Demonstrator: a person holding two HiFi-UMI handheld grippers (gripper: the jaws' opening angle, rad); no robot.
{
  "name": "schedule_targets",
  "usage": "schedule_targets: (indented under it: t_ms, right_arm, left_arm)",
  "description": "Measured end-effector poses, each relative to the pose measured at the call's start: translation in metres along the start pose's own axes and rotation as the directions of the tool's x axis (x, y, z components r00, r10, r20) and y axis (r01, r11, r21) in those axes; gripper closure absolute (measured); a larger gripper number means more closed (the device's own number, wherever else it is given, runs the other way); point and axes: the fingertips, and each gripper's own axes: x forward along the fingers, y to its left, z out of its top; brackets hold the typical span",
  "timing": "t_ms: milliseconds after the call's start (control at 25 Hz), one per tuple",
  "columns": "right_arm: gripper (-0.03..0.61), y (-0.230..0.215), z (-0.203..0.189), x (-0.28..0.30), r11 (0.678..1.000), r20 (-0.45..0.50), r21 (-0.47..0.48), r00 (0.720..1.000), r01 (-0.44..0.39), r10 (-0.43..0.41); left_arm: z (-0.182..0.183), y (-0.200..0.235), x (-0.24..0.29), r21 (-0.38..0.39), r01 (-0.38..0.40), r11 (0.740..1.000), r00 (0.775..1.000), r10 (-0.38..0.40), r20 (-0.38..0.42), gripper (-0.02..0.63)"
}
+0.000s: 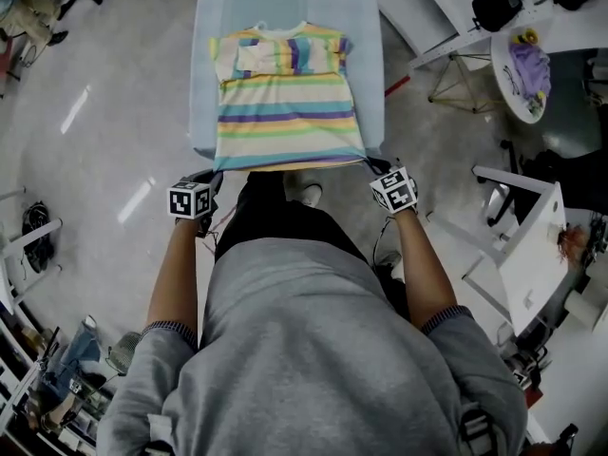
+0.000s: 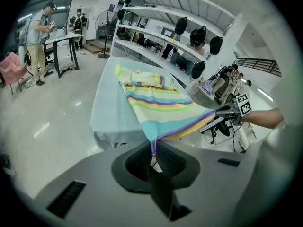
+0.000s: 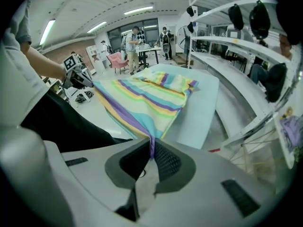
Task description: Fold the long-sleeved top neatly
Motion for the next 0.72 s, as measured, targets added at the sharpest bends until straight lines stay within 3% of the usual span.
schedule_targets:
  t_ms: [240, 720]
  right_arm:
    - [0.54, 0.0, -0.002, -0.01, 0.999, 0.013, 0.038, 1.0, 0.008, -0.009]
    - [0.54, -0.043, 0.052, -0.021, 0.994, 0.034, 0.106, 0.999, -0.025, 0.021]
  left_arm:
    - [-0.004, -0.006, -0.005, -0.003, -0.015, 1.0, 0.999, 0.015, -0.029, 0.574]
    - [0.072, -0.002, -0.01, -0.066, -0.027, 0.997, 0.999, 0.026, -0.02, 0.572]
